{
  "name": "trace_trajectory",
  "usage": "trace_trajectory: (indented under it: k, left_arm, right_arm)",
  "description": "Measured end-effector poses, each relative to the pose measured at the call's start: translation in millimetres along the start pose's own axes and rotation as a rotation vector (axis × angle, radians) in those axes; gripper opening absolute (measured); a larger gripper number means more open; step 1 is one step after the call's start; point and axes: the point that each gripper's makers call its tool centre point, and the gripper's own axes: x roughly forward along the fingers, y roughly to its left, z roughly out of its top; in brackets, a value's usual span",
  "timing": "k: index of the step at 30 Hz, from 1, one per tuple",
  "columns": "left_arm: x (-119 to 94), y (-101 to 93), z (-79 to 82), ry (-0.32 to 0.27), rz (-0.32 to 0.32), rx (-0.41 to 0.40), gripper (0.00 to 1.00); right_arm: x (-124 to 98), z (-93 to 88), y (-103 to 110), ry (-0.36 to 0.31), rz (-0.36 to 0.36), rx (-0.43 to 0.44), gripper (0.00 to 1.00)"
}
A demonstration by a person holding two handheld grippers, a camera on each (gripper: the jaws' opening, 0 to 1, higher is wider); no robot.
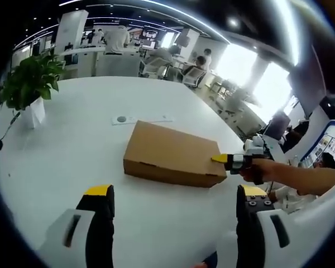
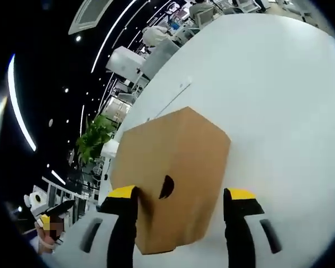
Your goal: Operate the shoe box by opening the lid, removing the specified soft item, and placing it in the target area until the item is outside and the box remains undamaged.
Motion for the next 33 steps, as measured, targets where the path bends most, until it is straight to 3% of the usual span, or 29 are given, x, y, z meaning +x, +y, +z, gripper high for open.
trace_trajectory:
  k: [5,8,14,21,23,33]
  left_arm:
    - [1.5,-4.0,3.6,-0.011,-0.025,-0.041,0.92]
    - [1.0,-0.9,4.8,-0.002,0.012,0.004,0.92]
    - [1.6,-8.1,4.0,-0.008,-0.019,-0.038,0.92]
    - [3.7,-9.0,6.9,-0.017,-0.022,-0.033,0.90]
    - [4.5,-11.1,3.8,-0.018,-0.040,-0.059,0.90]
    - [10.4,-12.1,-6.8,0.012,-0.052,-0.044,0.88]
  right_arm:
    - [1.7,-0.3,7.9,-0.018,0.035,0.018,0.56]
    - [0.7,-1.4,9.7,-0.016,0.034,0.022,0.57]
    - [0.6,-1.6,11.4,-0.021,0.028,0.039,0.57]
    - [3.9,2.4,4.9,-0.021,0.019,0.076,0.57]
    - [3.9,2.2,5.4,-0.019,0.014,0.072,0.57]
    - [6.1,3.6,4.9,-0.006,-0.011,0.109,0.56]
